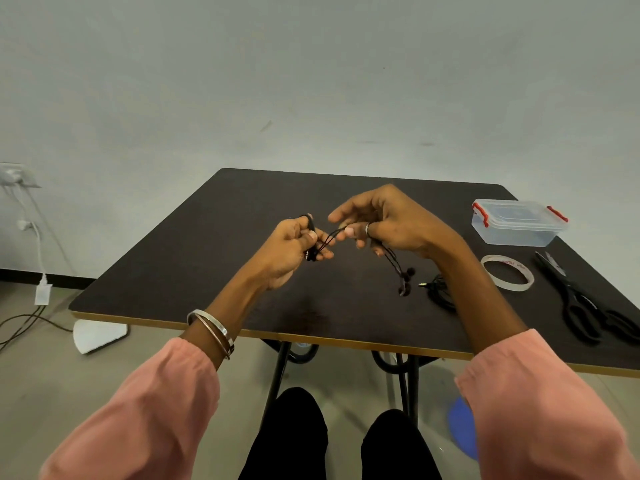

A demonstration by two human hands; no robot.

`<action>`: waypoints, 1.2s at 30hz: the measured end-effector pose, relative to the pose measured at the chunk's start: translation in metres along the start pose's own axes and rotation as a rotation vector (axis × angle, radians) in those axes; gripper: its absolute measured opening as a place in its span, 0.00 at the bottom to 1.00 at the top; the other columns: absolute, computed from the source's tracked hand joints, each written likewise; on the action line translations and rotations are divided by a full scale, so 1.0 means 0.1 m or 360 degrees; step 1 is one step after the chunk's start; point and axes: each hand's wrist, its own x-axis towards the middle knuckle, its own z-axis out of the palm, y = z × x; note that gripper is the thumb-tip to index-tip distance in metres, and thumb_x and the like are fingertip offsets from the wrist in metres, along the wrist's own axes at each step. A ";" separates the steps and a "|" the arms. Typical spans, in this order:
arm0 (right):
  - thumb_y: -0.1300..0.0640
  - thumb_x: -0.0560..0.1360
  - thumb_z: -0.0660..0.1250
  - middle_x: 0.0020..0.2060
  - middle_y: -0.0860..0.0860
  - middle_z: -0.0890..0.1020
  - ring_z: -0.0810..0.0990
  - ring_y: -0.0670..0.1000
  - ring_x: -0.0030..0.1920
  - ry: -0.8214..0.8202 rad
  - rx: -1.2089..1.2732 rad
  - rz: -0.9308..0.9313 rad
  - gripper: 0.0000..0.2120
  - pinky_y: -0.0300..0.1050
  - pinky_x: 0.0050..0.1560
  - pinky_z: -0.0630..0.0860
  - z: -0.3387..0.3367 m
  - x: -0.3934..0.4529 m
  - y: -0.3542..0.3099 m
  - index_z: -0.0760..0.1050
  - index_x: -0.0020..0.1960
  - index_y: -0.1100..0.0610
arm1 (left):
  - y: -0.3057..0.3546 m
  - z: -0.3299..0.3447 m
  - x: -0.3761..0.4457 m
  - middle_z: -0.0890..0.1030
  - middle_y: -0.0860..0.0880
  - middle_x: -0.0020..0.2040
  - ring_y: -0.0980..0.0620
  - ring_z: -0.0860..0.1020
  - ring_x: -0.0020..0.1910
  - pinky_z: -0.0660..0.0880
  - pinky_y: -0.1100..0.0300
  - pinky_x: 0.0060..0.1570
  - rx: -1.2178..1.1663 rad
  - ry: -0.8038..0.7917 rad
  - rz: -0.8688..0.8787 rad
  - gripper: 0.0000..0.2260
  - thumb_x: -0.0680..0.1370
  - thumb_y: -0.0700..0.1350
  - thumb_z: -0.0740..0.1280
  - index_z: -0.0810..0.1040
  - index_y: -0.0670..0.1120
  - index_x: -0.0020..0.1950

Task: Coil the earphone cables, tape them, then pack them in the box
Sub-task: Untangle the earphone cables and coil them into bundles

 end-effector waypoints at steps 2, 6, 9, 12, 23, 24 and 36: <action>0.70 0.75 0.66 0.44 0.57 0.85 0.80 0.51 0.36 -0.0055 -0.0003 -0.0016 0.11 0.40 0.27 0.75 0.02 -0.04 -0.02 0.80 0.55 0.61 | 0.00 0.01 0.03 0.81 0.40 0.47 0.52 0.83 0.38 0.80 0.59 0.43 -0.0130 0.0171 -0.0020 0.09 0.82 0.33 0.53 0.71 0.30 0.55; 0.69 0.74 0.67 0.43 0.54 0.85 0.81 0.50 0.36 -0.0104 -0.0047 -0.0040 0.11 0.42 0.30 0.78 0.10 -0.09 -0.03 0.81 0.53 0.60 | 0.06 0.03 0.12 0.80 0.36 0.49 0.43 0.83 0.44 0.81 0.51 0.51 -0.0671 0.0558 -0.0128 0.10 0.81 0.29 0.53 0.72 0.34 0.45; 0.68 0.74 0.68 0.43 0.54 0.85 0.82 0.49 0.35 -0.0196 -0.0098 -0.0055 0.10 0.44 0.32 0.79 0.14 -0.11 -0.03 0.81 0.54 0.61 | 0.09 -0.02 0.14 0.79 0.35 0.49 0.41 0.83 0.45 0.82 0.54 0.44 -0.0935 0.0676 -0.0199 0.08 0.81 0.29 0.52 0.70 0.31 0.51; 0.67 0.74 0.69 0.43 0.54 0.86 0.82 0.49 0.35 -0.0245 -0.0103 -0.0081 0.10 0.45 0.34 0.80 0.19 -0.12 -0.03 0.81 0.54 0.61 | 0.10 -0.04 0.13 0.80 0.34 0.50 0.41 0.83 0.46 0.82 0.54 0.45 -0.0953 0.0670 -0.0216 0.08 0.81 0.29 0.52 0.71 0.30 0.51; 0.65 0.71 0.73 0.42 0.55 0.85 0.84 0.53 0.43 0.0273 -0.0041 -0.0165 0.11 0.44 0.43 0.80 0.01 0.02 0.01 0.81 0.53 0.58 | 0.00 0.09 -0.09 0.84 0.46 0.49 0.52 0.83 0.41 0.79 0.61 0.45 0.0070 -0.0101 -0.0036 0.12 0.84 0.35 0.52 0.70 0.35 0.64; 0.65 0.71 0.73 0.43 0.55 0.85 0.83 0.52 0.44 0.0283 -0.0045 -0.0150 0.12 0.42 0.44 0.80 -0.02 0.03 0.03 0.81 0.54 0.57 | 0.01 0.11 -0.10 0.84 0.47 0.47 0.53 0.81 0.38 0.77 0.60 0.45 0.0115 -0.0170 0.0003 0.13 0.84 0.36 0.52 0.69 0.36 0.65; 0.67 0.70 0.73 0.43 0.49 0.85 0.82 0.38 0.44 0.0216 -0.0506 0.0074 0.13 0.25 0.47 0.75 -0.19 0.11 0.54 0.82 0.54 0.57 | 0.11 -0.01 -0.10 0.75 0.52 0.33 0.59 0.64 0.27 0.64 0.65 0.33 -0.0153 -0.0093 0.0021 0.14 0.83 0.34 0.54 0.70 0.40 0.67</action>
